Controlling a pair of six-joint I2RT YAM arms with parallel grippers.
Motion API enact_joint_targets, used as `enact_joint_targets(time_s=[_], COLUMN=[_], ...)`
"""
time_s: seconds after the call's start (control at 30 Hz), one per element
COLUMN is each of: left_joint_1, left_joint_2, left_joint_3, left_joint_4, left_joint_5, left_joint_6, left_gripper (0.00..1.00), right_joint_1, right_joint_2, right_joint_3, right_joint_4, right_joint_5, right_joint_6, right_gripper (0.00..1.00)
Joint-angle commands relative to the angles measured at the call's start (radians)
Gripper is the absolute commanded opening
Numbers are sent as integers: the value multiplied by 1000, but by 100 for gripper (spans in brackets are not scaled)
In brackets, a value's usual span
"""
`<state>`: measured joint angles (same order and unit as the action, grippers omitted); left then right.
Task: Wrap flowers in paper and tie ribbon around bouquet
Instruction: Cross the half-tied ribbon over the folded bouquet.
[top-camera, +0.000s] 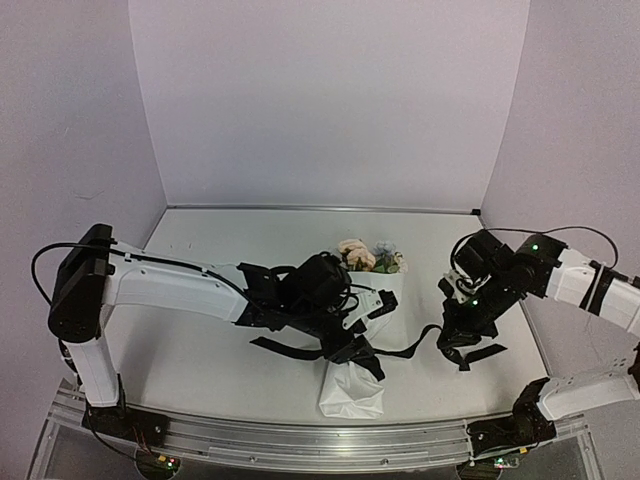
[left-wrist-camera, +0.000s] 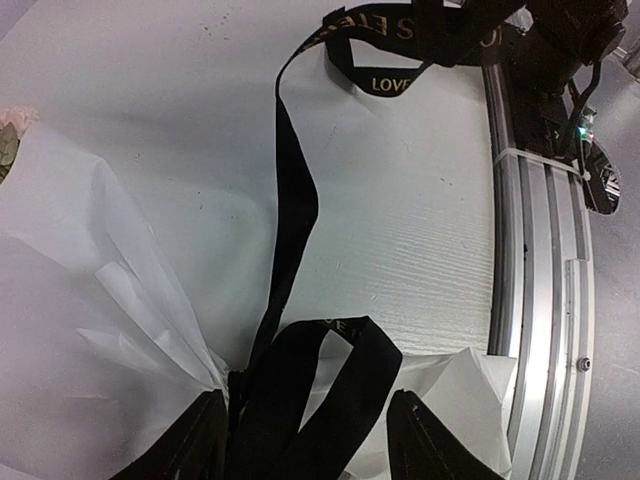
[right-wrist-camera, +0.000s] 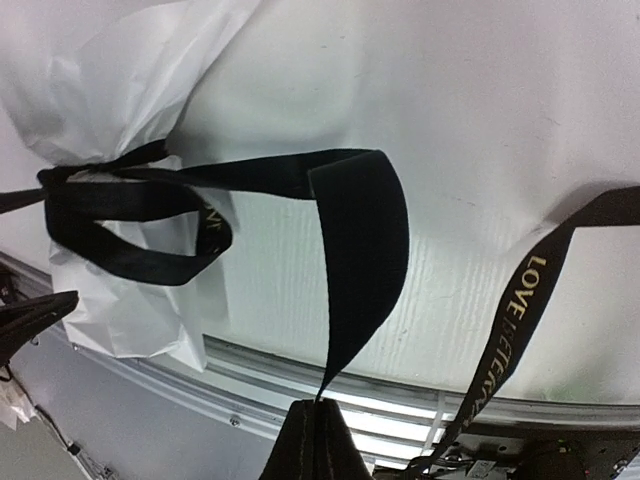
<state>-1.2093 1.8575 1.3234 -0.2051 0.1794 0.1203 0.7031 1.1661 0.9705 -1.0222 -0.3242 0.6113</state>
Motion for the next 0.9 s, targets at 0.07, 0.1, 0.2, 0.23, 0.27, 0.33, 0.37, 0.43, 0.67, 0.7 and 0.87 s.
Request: enact_joint_targets(time_s=[0.07,0.1,0.2,0.23,0.27,0.33,0.37,0.43,0.67,0.7,0.87], left_joint_1=[35,35,35,35,35,34,33,31,9,5,-12], left_joint_2=[-63,-61,-53,-50,-47,-44,-40,-32,1,2,24], left_joint_3=[10,17,25,24,22,15,14,11,0,-9,-55], left_joint_4=[67,67,88,104,120,171,187,237,366,393,555], left_joint_5=[109,122,117,108,98,96,100,116,160,162,167], left_joint_6=[-4,0,2,-2,-9,-24,-34,-48,-65,-62,-68], left_gripper=[59,61,65,66,68,69,70,70,69,69,66], right_joint_1=[91,103,138,150,163,174,176,176,181,181,181], right_joint_2=[52,66,94,100,104,106,104,101,59,51,20], right_joint_3=[175,193,244,255,263,273,275,277,248,245,226], right_joint_4=[-33,-32,-23,-21,-19,-15,-15,-12,68,70,78], right_joint_5=[-116,-145,-218,-235,-251,-260,-259,-264,-311,-316,-325], right_joint_6=[-23,-22,-34,-38,-40,-42,-40,-37,-2,-1,7], right_gripper=[0,0,0,0,0,0,0,0,0,0,0])
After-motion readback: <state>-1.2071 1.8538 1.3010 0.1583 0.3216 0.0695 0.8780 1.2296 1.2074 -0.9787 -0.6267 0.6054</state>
